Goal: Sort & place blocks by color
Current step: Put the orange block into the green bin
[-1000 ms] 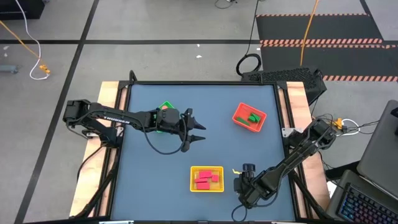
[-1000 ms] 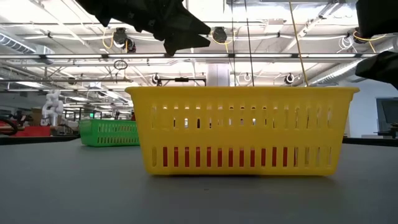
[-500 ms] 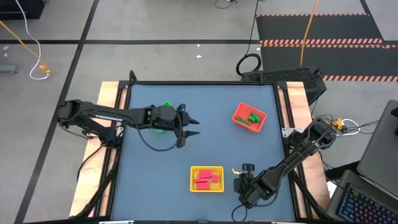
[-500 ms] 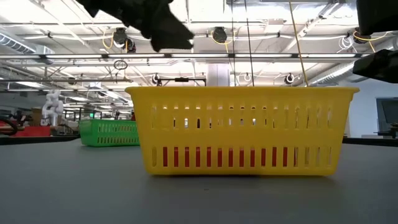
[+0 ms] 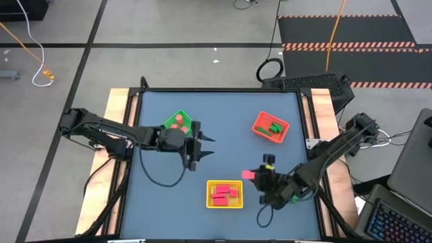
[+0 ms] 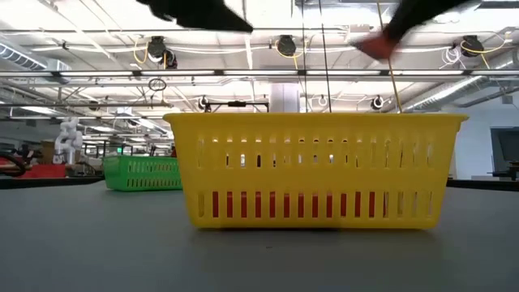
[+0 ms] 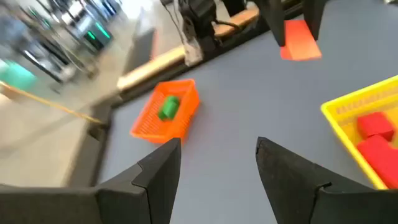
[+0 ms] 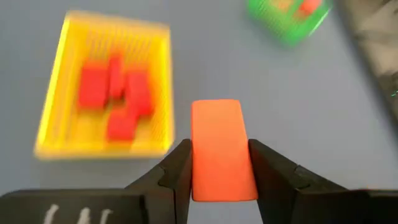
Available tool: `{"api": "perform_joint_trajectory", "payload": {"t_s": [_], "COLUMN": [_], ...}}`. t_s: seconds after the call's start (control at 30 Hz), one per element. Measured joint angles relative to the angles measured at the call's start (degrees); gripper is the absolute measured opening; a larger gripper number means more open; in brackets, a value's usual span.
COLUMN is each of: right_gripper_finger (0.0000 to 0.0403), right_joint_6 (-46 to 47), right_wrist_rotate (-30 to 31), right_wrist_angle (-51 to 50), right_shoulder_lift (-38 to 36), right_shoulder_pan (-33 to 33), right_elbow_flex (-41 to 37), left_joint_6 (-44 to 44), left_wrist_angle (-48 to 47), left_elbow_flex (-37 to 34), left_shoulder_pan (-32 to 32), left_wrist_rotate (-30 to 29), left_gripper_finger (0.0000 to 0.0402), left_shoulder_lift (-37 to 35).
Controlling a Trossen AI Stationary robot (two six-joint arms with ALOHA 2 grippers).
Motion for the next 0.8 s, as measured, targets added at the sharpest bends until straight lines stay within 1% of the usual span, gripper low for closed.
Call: {"api": "perform_joint_trajectory", "payload": {"t_s": [0.1,0.2,0.27,0.33,0.4,0.47,0.53,0.63,0.7,0.8], "right_gripper_finger": [0.012,0.012,0.012,0.012,0.012,0.012,0.012,0.012,0.012,0.012], "right_joint_6": [-7.2,-14.3,-20.0,-26.8,-33.5,-39.1,-43.4,-46.6,-47.8,-47.7], "right_wrist_rotate": [4.8,5.1,4.0,2.1,2.6,4.4,6.7,6.9,6.5,3.9], "right_wrist_angle": [6.6,16.1,22.9,31.0,35.9,41.6,44.6,50.0,52.9,54.5], "right_shoulder_lift": [-1.9,-2.1,-1.9,-1.2,-0.8,-0.4,-0.5,-0.5,-0.5,-0.5], "right_shoulder_pan": [-2.6,-6.1,-8.0,-9.3,-9.7,-9.7,-9.9,-11.2,-12.2,-13.9], "right_elbow_flex": [0.0,-0.3,-1.6,-2.7,-4.3,-5.4,-6.5,-8.1,-9.5,-11.2], "left_joint_6": [6.1,11.9,13.3,12.1,8.6,4.5,2.2,0.5,-0.1,-0.1], "left_wrist_angle": [3.6,6.2,7.3,7.9,8.1,7.7,8.0,8.1,8.5,8.6], "left_elbow_flex": [0.2,0.0,0.1,0.0,0.1,0.0,0.0,0.0,0.0,0.0], "left_shoulder_pan": [-1.6,-2.8,-3.6,-3.9,-3.8,-3.8,-3.5,-3.2,-3.2,-3.2], "left_wrist_rotate": [-2.1,-2.4,-3.5,-4.0,-4.3,-4.7,-4.8,-4.7,-3.4,-2.2], "left_gripper_finger": [0.0209,0.0209,0.0209,0.0209,0.0209,0.0209,0.0209,0.0209,0.0209,0.0209], "left_shoulder_lift": [2.1,4.1,5.0,5.6,6.1,6.1,6.0,6.1,6.1,6.1]}}
